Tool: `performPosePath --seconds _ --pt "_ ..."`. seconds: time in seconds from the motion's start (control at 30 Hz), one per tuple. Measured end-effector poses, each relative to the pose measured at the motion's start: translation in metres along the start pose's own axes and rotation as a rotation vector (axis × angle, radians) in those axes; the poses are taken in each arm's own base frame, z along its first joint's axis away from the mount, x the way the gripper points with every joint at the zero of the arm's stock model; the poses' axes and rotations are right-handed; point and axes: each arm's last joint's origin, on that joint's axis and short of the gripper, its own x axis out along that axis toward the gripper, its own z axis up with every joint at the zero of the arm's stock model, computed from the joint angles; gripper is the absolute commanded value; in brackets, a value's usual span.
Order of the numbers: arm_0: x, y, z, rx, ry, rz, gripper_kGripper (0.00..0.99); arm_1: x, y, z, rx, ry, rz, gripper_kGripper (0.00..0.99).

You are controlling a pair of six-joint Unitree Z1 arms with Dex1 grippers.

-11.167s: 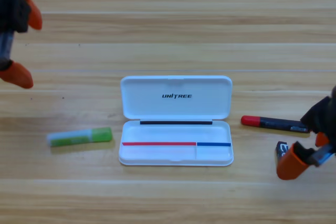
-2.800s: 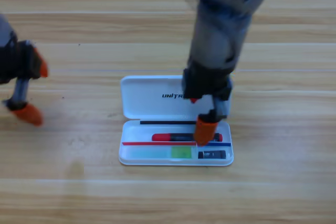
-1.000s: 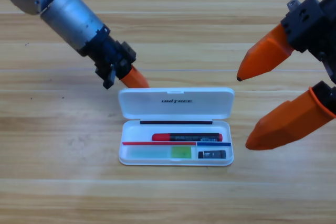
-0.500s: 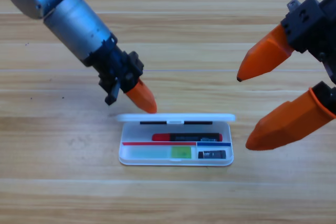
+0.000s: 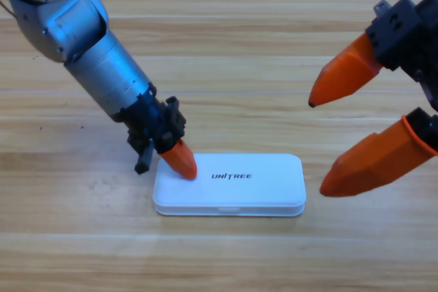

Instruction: Clean up eraser and pencils

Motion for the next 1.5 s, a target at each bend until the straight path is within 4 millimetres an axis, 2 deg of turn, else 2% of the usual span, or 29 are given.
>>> performPosePath --seconds 0.2,0.5,0.6,0.7,0.8,0.93,1.03,1.13,1.33,1.37,1.43,1.47,1.5 --pt "0.001 -0.009 0.002 0.038 0.015 0.046 0.000 0.000 0.000 0.000 0.001 0.000 0.000 0.990" --pt "0.005 -0.019 -0.006 0.075 0.002 0.101 0.000 0.000 0.000 0.000 0.002 0.000 0.001 0.990" --pt "0.001 -0.021 -0.005 0.079 0.009 0.114 0.000 0.000 0.000 0.000 0.002 0.000 0.002 0.990" --pt "-0.012 -0.032 -0.004 0.057 0.065 0.092 0.000 0.000 0.000 0.000 0.002 0.000 0.002 0.990" --pt "-0.047 -0.050 0.005 0.039 0.094 0.074 0.000 0.000 0.000 0.000 0.005 0.000 0.002 0.990" --pt "-0.134 -0.090 0.038 0.097 -0.003 0.183 0.000 0.000 0.000 0.000 0.007 0.001 0.002 0.990" --pt "-0.184 -0.130 0.048 0.149 -0.064 0.232 0.000 0.000 0.000 0.000 0.007 0.001 0.002 0.990" --pt "-0.206 -0.157 0.048 0.162 -0.086 0.230 0.000 0.000 0.000 0.000 0.007 0.001 0.003 0.990" --pt "-0.210 -0.177 0.046 0.176 -0.076 0.192 0.000 0.000 0.000 0.000 0.007 0.001 0.003 0.990" --pt "-0.210 -0.179 0.047 0.182 -0.077 0.190 0.199 0.000 0.000 0.000 0.007 0.001 0.003 0.990" --pt "-0.211 -0.182 0.047 0.202 -0.080 0.188 0.894 0.000 0.000 0.000 0.007 0.001 0.003 0.990" --pt "-0.211 -0.183 0.048 0.210 -0.080 0.186 0.983 0.000 0.000 0.000 0.007 0.001 0.003 0.990" --pt "-0.210 -0.183 0.048 0.216 -0.079 0.185 0.990 0.000 0.000 0.000 0.007 0.001 0.003 0.990"
